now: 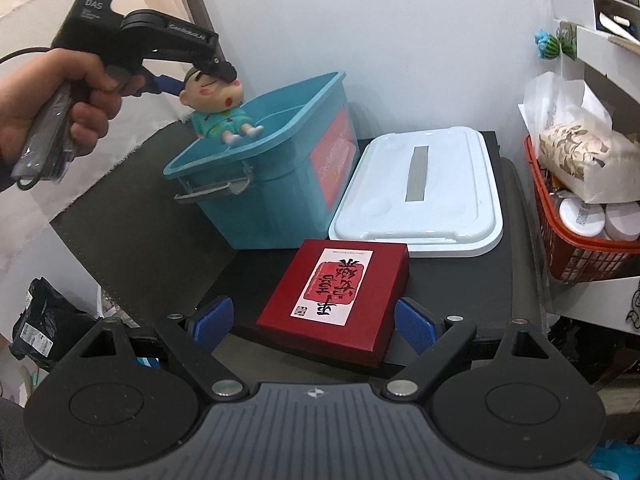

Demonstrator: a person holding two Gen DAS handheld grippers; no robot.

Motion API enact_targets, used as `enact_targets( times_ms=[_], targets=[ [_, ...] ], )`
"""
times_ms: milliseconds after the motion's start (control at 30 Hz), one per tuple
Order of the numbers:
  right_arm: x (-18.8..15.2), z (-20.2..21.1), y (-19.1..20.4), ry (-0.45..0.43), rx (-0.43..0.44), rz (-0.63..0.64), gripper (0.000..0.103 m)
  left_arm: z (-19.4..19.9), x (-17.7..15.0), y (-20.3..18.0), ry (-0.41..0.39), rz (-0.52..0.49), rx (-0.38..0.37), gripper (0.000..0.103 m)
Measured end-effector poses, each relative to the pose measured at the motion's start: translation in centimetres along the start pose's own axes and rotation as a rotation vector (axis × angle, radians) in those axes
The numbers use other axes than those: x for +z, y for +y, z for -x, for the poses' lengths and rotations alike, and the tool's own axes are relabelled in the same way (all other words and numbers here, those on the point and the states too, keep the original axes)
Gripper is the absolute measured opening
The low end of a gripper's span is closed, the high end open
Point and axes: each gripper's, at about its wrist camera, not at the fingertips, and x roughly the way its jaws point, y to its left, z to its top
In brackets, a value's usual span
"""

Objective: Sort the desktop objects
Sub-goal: 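Carry the figurine with the left tool over the teal bin, then lower the figurine into the teal bin and open the left tool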

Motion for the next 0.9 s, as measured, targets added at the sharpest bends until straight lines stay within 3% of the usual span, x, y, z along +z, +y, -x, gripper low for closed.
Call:
enact_targets(
  times_ms=[533,900],
  targets=[
    [0.8,-2.4,-4.0,0.022,-0.021,-0.136,0.091,-7.9,0.5,-0.3,0.128,-0.023,0.027,0.064],
    [1.2,-3.6,-4.0,0.045,-0.003,-0.152,0.091,-11.4,0.7,0.2,0.209,-0.034,0.021,0.064]
  ],
)
